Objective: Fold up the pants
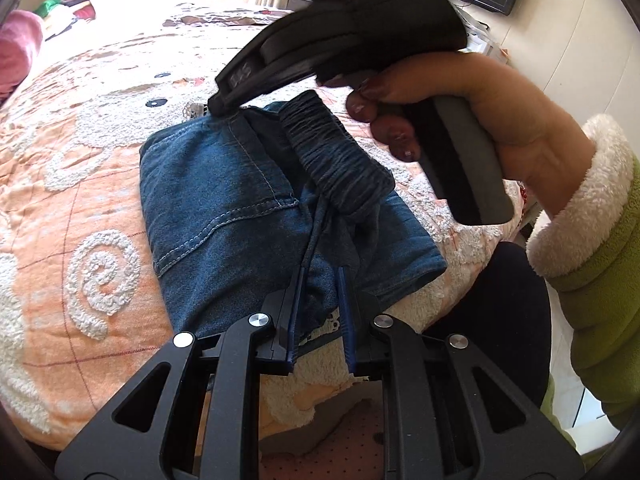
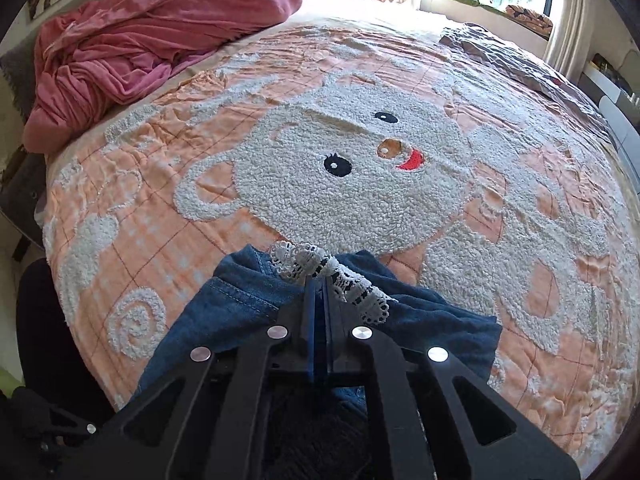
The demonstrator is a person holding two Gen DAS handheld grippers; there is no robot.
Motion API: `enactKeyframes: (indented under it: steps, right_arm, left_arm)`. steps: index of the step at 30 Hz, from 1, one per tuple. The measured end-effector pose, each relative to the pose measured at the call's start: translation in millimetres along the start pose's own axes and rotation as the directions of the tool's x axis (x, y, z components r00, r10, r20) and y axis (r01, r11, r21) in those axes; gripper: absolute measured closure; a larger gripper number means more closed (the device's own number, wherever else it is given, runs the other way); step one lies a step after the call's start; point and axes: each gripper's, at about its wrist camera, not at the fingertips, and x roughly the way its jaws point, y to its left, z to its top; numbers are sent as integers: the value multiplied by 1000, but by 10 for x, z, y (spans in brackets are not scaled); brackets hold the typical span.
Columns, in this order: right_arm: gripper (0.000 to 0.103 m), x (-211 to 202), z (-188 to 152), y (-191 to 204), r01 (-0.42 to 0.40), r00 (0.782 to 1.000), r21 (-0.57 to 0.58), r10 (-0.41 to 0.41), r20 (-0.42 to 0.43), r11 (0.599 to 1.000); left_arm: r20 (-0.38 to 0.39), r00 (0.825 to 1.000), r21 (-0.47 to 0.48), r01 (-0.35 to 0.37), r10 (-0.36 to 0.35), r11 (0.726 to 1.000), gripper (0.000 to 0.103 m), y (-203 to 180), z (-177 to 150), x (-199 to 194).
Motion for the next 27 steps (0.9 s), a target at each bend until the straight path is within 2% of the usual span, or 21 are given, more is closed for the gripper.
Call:
enactKeyframes:
  steps: [3, 6, 9, 13, 19, 27]
  right_arm:
    - [74, -186, -11, -28, -11, 999, 17, 10, 49, 1000]
    - [70, -346, -29, -66, -17, 996, 31, 14, 83, 999]
    - [58, -488, -78, -94, -20, 994, 41, 15, 111, 999]
    - [49, -662, -177, -125, -26, 990, 54, 19, 137, 998]
    - [47, -892, -373, -224, -32, 984, 103, 13, 179, 994]
    - [46, -1172, -824, -254, -71, 974, 158, 35, 222, 985]
  left_arm:
    - [-1, 1000, -3, 0, 0, 1000, 93, -4, 5, 5]
    - [-2, 1000, -2, -1, 1, 1000, 93, -11, 2, 14]
    - [-2, 1000, -2, -1, 1, 1000, 93, -9, 2, 12]
    - [-1, 1000, -3, -1, 1, 1000, 93, -17, -6, 19]
    - [4, 1000, -2, 2, -2, 1000, 92, -35, -5, -4]
    - [26, 1000, 3, 17, -17, 1000, 79, -69, 4, -135]
